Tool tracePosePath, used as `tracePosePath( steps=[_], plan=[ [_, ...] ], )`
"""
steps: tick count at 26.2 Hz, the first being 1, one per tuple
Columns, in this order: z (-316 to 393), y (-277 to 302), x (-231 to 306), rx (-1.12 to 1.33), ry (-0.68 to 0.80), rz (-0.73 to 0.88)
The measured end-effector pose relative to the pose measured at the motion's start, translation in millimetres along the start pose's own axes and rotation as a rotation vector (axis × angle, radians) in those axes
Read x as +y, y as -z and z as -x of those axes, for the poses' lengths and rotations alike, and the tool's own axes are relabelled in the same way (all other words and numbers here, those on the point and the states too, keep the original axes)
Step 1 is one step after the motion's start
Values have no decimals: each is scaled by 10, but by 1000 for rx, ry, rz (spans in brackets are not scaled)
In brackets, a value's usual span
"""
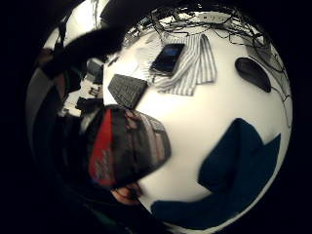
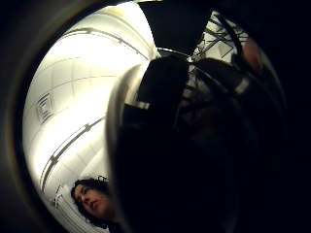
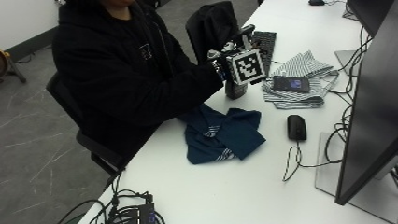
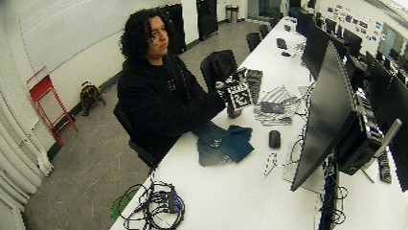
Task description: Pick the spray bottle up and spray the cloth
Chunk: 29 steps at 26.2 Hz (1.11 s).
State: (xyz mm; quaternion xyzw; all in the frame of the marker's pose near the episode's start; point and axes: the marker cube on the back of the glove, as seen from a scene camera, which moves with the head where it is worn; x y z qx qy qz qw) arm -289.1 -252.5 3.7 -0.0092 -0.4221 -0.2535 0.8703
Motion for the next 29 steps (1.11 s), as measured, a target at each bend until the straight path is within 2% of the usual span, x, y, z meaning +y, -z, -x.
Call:
tracePosePath(
  steps=[5, 12, 15, 20, 29],
  plan=[
    [-218, 294, 293, 230, -46, 144],
    [-415, 725, 782, 765, -116, 199],
    [-395, 800, 995, 922, -113, 248],
    [-293, 847, 1338, 1037, -98, 277],
    [-75, 883, 1653, 1125, -121, 214]
  ],
)
